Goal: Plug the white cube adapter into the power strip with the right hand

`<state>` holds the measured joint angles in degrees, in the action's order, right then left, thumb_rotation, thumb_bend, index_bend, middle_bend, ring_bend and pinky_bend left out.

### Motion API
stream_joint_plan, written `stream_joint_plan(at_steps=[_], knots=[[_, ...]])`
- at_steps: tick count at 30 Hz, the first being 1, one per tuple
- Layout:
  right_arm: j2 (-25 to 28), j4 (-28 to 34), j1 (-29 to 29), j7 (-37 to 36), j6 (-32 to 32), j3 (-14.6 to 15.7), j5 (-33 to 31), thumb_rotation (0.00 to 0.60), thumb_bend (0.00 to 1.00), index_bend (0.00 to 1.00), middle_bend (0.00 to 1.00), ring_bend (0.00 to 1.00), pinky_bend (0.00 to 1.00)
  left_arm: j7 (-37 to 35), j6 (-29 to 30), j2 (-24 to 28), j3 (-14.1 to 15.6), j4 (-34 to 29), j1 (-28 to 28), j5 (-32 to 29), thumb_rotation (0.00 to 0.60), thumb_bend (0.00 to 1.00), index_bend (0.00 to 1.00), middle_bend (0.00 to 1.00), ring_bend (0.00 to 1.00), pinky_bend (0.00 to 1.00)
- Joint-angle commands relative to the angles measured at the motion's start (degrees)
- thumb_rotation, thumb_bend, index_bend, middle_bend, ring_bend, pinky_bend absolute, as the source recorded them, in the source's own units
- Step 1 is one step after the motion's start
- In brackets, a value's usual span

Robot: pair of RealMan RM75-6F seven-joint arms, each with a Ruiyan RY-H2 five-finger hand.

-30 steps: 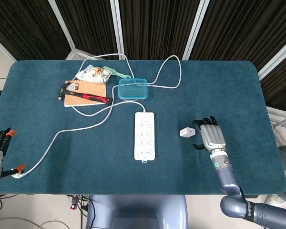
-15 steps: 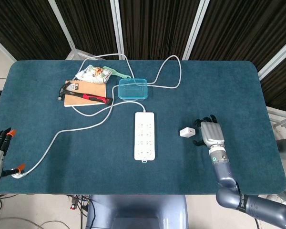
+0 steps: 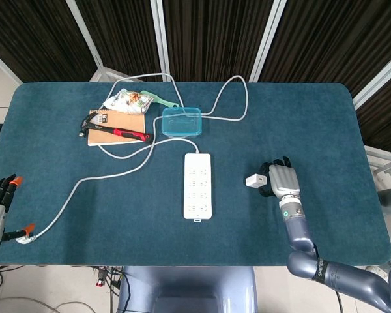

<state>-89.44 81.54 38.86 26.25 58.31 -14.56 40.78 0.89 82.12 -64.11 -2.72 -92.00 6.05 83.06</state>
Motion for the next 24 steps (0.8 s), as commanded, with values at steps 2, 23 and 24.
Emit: stream_joint_plan(at_steps=[2, 23, 24], knots=[[-0.22, -0.21, 0.08, -0.22, 0.01, 0.00, 0.07, 0.600, 0.34, 0.39, 0.39, 0.18, 0.01, -0.10, -0.02, 0.02, 0.03, 0.03, 0.01, 0.04, 0.600, 0.00, 0.00, 0.00, 0.00, 0.00], [-3.27, -4.47, 0.83, -0.64, 0.06, -0.05, 0.21, 0.600, 0.52, 0.74, 0.65, 0.37, 0.08, -0.76, -0.25, 0.15, 0.08, 0.08, 0.17, 0.07, 0.600, 0.00, 0.00, 0.00, 0.00, 0.00], [-3.29, -4.36, 0.79, -0.78, 0.19, -0.06, 0.50, 0.600, 0.52, 0.77, 0.67, 0.38, 0.09, -0.81, -0.27, 0.16, 0.08, 0.07, 0.18, 0.08, 0.600, 0.00, 0.00, 0.00, 0.00, 0.00]])
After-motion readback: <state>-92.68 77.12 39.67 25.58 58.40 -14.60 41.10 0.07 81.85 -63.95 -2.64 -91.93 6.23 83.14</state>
